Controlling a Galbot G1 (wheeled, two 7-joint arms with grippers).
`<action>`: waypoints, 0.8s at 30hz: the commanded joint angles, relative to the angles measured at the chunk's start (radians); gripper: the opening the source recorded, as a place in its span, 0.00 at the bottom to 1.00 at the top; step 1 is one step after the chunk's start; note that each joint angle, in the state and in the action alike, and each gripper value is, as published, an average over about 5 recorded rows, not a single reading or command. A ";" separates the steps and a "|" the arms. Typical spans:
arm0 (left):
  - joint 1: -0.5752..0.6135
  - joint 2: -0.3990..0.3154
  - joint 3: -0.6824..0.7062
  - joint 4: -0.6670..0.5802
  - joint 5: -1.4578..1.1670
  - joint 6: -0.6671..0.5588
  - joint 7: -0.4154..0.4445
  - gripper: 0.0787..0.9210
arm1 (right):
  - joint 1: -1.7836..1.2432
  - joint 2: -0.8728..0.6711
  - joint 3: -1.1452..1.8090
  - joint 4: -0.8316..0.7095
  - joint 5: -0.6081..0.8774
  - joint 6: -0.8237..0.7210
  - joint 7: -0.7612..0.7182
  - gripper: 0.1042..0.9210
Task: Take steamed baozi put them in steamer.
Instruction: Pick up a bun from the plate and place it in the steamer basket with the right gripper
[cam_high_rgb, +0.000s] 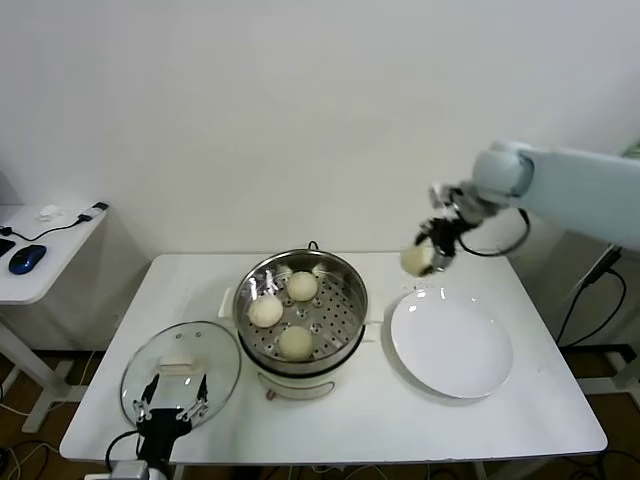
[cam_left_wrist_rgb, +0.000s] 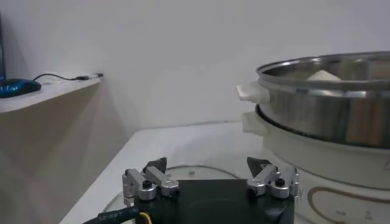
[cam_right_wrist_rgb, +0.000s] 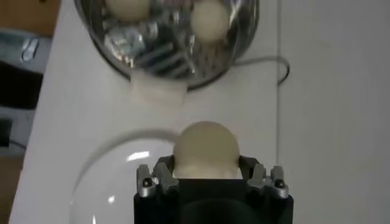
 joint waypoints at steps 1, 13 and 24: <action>0.001 0.000 0.001 0.004 0.006 -0.002 -0.001 0.88 | 0.179 0.216 -0.032 0.190 0.297 -0.103 0.103 0.71; -0.009 -0.002 -0.001 -0.002 -0.003 0.001 0.001 0.88 | -0.147 0.344 -0.043 0.086 0.174 -0.185 0.266 0.71; -0.014 0.000 -0.003 0.004 -0.007 0.004 0.001 0.88 | -0.255 0.343 -0.024 0.006 0.095 -0.197 0.294 0.70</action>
